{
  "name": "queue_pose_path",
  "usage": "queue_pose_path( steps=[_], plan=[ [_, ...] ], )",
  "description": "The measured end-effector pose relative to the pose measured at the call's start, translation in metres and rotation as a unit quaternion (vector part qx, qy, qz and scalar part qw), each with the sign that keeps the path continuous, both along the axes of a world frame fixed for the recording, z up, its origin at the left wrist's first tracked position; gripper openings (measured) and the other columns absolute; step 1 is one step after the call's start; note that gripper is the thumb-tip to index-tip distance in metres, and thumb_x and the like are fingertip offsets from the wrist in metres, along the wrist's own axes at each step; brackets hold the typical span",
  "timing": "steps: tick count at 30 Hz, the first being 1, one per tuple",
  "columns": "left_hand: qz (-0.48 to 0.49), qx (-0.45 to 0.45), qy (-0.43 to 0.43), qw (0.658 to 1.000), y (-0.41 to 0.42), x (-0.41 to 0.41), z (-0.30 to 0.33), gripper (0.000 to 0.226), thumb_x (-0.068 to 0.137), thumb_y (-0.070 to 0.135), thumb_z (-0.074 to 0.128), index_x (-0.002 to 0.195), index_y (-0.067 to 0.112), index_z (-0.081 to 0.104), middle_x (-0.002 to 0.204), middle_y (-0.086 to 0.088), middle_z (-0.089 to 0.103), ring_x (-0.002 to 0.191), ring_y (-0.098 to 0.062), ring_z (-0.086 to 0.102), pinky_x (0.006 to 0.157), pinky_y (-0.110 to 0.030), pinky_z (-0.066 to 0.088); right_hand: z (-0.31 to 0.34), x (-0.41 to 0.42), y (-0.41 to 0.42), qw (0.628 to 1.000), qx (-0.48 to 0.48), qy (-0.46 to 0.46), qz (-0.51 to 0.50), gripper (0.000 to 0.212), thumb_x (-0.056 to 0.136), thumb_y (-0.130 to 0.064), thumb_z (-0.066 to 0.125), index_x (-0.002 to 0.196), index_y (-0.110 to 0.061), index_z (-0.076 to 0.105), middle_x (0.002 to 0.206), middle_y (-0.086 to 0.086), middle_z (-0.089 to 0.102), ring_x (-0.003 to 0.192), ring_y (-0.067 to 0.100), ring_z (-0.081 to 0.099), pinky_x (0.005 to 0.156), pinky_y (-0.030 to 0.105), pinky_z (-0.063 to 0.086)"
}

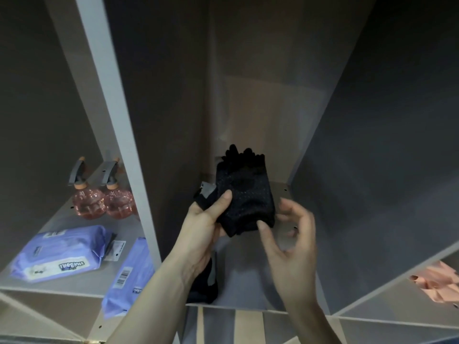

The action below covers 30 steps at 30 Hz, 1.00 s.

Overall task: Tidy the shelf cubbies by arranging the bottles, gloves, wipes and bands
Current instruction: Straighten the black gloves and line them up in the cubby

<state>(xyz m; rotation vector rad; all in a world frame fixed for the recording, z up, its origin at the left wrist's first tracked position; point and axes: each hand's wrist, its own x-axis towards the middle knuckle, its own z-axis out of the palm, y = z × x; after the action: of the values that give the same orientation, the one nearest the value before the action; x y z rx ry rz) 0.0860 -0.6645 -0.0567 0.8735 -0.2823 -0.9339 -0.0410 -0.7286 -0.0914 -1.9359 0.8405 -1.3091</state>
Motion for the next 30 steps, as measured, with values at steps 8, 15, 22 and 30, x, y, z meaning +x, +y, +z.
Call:
queue_pose_path(
  steps=[8, 15, 22, 30],
  plan=[
    [-0.014, 0.066, -0.023, 0.997, -0.002, 0.004, -0.007, 0.03, 0.093, 0.016, 0.055, 0.117, -0.002, 0.06, 0.109, -0.019, 0.07, 0.103, -0.032, 0.067, 0.09, -0.044, 0.053, 0.01, 0.009, -0.008, 0.99, 0.082, 0.058, 0.094, 0.047, 0.08, -0.019, 0.075, 0.112, -0.038, 0.046, 0.094, -0.015, 0.064, 0.085, 0.01, 0.064, 0.078, 0.041, 0.056],
    [-0.031, 0.061, -0.025, 0.997, 0.003, 0.012, -0.008, 0.032, 0.09, 0.021, 0.058, 0.114, 0.0, 0.061, 0.1, -0.018, 0.073, 0.09, -0.029, 0.071, 0.064, -0.039, 0.061, 0.018, 0.002, -0.017, 0.988, 0.013, 0.125, 0.088, 0.034, 0.085, -0.019, 0.067, 0.11, -0.038, 0.054, 0.072, -0.006, 0.059, 0.062, 0.011, 0.056, 0.06, 0.027, 0.05],
    [-0.051, 0.005, -0.041, 0.998, 0.002, 0.013, -0.011, 0.051, 0.071, 0.0, 0.066, 0.121, -0.004, 0.057, 0.11, -0.021, 0.069, 0.09, -0.027, 0.071, 0.069, -0.031, 0.06, 0.023, 0.002, -0.011, 0.977, 0.143, -0.077, 0.139, 0.027, 0.094, -0.005, 0.053, 0.11, -0.026, 0.058, 0.073, -0.001, 0.065, 0.06, 0.011, 0.058, 0.053, 0.025, 0.05],
    [-0.102, -0.019, -0.085, 0.991, 0.004, 0.013, -0.014, 0.058, 0.068, -0.011, 0.072, 0.124, -0.001, 0.057, 0.117, -0.022, 0.066, 0.105, -0.034, 0.065, 0.086, -0.036, 0.057, 0.024, 0.0, -0.012, 0.92, 0.344, -0.06, 0.179, 0.04, 0.081, -0.048, 0.066, 0.104, -0.015, 0.064, 0.083, -0.001, 0.071, 0.067, 0.009, 0.064, 0.044, 0.024, 0.044]
  ],
)
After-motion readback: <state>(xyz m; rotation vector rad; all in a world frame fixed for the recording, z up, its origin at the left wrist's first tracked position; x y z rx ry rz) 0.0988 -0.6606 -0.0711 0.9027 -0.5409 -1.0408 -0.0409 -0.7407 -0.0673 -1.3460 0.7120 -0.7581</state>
